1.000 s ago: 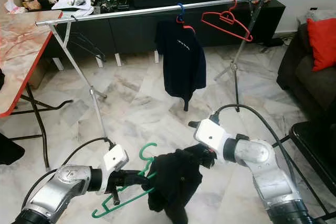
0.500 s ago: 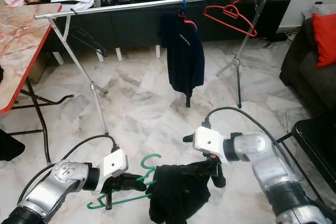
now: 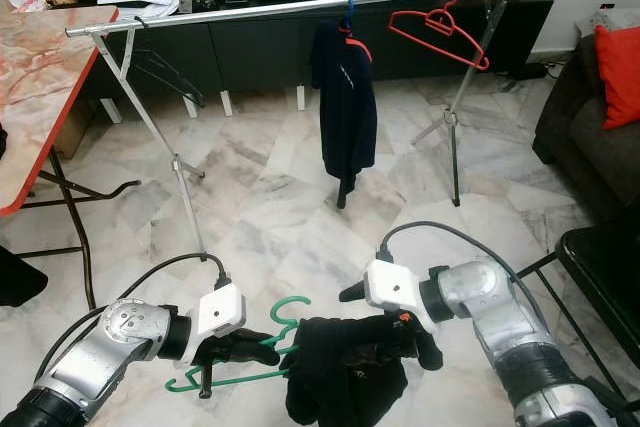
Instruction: Hang hanger
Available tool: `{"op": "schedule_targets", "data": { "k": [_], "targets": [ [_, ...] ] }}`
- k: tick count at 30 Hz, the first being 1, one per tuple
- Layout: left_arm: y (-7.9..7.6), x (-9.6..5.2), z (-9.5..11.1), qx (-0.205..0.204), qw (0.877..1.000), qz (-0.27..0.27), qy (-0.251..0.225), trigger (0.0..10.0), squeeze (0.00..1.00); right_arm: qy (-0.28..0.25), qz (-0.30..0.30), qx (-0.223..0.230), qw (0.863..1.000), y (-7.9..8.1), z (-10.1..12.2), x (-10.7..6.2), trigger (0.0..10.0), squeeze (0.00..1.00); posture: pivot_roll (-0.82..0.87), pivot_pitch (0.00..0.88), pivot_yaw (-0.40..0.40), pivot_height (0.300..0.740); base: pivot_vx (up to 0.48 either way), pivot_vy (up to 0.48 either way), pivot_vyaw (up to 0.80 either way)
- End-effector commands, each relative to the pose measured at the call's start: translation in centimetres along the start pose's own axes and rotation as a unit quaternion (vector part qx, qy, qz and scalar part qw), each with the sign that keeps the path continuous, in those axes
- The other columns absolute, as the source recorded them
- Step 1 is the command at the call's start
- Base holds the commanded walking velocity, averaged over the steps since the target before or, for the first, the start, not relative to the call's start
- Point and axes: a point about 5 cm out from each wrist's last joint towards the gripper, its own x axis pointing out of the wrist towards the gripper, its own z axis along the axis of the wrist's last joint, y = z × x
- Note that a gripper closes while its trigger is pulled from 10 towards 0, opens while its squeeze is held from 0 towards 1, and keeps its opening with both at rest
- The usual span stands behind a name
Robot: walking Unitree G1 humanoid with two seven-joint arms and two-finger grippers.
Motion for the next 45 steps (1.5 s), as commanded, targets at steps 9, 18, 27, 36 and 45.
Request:
{"op": "schedule_targets", "data": {
  "k": [9, 18, 27, 36, 45],
  "targets": [
    [0.0, 0.1, 1.0, 0.021, 1.000, -0.011, -0.012, 10.0, 0.00, -0.017, 0.001, -0.011, 1.000, 0.0, 0.1, 1.9, 10.0, 0.00, 0.00, 0.134, 0.028, 0.740, 0.000, 0.000, 0.00],
    [0.0, 0.5, 1.3, 0.024, 0.999, -0.013, -0.017, 10.0, 0.00, -0.021, 0.035, 0.000, 0.999, 0.5, -0.1, 2.6, 8.3, 0.00, 0.00, 0.138, 0.022, 0.740, 0.000, 0.000, 0.00],
    [0.0, 0.5, 1.4, 0.023, 0.999, -0.012, -0.019, 10.0, 0.00, -0.026, 0.035, 0.009, 0.999, 0.3, -0.2, 2.7, 0.0, 0.00, 0.01, 0.147, 0.023, 0.740, 0.000, 0.000, 0.00],
    [0.0, 0.6, 1.5, 0.026, 0.999, -0.014, -0.018, 10.0, 0.00, -0.029, 0.032, 0.014, 0.999, 0.3, -0.3, 2.7, 0.0, 0.00, 0.01, 0.160, 0.023, 0.740, 0.000, 0.000, 0.00],
    [0.2, 0.6, 1.6, 0.029, 0.999, -0.014, -0.017, 10.0, 0.00, -0.033, 0.030, 0.017, 0.999, 0.1, -0.3, 2.6, 0.0, 0.00, 0.01, 0.167, 0.023, 0.740, 0.000, 0.000, 0.00]
  ]
}}
